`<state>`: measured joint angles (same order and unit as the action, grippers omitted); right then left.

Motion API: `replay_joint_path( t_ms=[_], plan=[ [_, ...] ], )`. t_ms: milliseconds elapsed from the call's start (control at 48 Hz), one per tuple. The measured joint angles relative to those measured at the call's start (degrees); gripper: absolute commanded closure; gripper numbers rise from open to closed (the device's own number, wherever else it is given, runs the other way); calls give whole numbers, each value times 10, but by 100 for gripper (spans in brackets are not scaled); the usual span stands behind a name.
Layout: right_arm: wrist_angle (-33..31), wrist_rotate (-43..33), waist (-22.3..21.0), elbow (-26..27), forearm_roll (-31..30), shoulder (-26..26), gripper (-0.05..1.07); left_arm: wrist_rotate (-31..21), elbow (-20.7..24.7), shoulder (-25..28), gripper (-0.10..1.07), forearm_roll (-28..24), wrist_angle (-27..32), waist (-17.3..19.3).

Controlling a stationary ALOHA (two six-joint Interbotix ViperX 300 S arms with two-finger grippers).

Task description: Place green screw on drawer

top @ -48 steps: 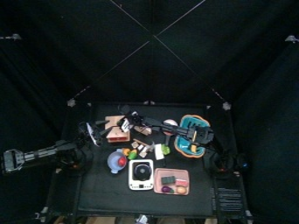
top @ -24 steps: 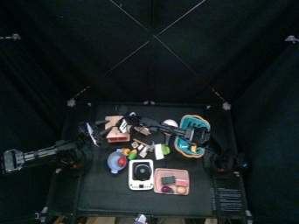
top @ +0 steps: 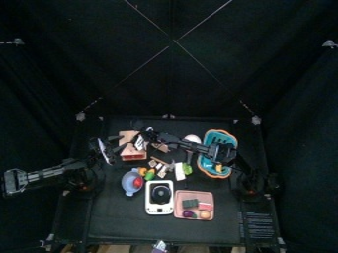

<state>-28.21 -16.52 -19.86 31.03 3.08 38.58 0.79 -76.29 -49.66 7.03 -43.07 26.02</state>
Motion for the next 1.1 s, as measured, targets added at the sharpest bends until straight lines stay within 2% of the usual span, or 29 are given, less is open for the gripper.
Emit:
replay_joint_path(
  t_ms=[292, 479, 875, 1104],
  plan=[
    [-3, -1, -2, 6, 0, 8, 18, 1, 0, 0, 12, -1, 0, 0],
    [-15, 0, -2, 23, -2, 11, 18, 1, 0, -1, 12, -1, 0, 0],
    [-88, 0, 5, 70, -52, 13, 18, 1, 0, -1, 12, -2, 0, 0],
    [-109, 0, 12, 85, -66, 24, 18, 1, 0, 0, 12, -1, 0, -1]
  ],
)
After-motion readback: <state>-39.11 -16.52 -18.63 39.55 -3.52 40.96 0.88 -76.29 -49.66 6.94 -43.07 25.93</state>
